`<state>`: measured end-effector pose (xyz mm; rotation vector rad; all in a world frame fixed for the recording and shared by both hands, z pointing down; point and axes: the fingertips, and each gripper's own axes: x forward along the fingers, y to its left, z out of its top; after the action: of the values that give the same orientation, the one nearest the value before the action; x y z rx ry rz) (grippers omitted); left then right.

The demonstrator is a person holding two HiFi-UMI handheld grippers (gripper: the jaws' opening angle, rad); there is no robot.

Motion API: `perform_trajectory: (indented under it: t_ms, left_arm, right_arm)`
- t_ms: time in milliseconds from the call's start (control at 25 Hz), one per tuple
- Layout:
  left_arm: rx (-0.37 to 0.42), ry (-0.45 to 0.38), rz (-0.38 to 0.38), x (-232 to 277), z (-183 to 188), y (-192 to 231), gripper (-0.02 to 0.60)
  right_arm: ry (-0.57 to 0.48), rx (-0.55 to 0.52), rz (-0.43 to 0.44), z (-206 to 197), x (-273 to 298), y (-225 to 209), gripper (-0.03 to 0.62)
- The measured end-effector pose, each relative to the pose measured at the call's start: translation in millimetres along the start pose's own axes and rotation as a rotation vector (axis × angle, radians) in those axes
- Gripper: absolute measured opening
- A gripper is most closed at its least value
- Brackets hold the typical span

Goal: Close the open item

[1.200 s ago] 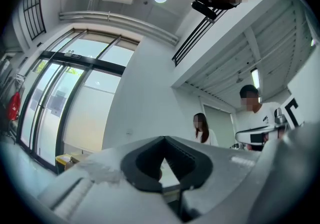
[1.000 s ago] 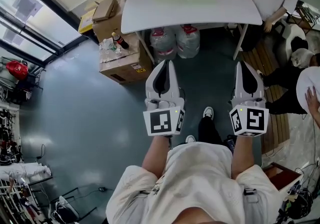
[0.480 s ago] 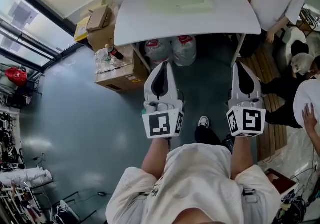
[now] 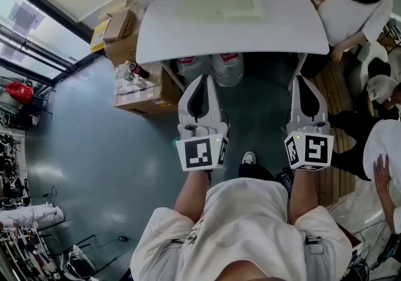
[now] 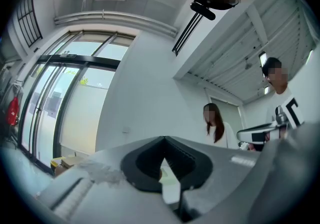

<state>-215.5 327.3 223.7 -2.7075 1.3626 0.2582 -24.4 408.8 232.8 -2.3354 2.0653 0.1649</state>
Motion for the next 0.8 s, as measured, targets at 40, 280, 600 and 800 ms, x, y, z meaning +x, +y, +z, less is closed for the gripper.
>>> perform_trajectory:
  t_ms: [40, 280, 600, 800]
  left_arm:
    - [0.0, 0.002, 0.003, 8, -3, -2, 0.002]
    - [0.008, 0.022, 0.029, 46, -19, -11, 0.002]
    - [0.015, 0.025, 0.039, 80, -28, -21, 0.002]
    - [0.017, 0.02, 0.034, 98, -35, -20, 0.002]
  right_arm:
    - [-0.001, 0.003, 0.003, -2, 7, -5, 0.002]
    - [0.009, 0.025, 0.017, -17, 39, -37, 0.002]
    - [0.008, 0.039, 0.016, -24, 65, -67, 0.002]
    - [0.004, 0.033, 0.02, -28, 84, -71, 0.002]
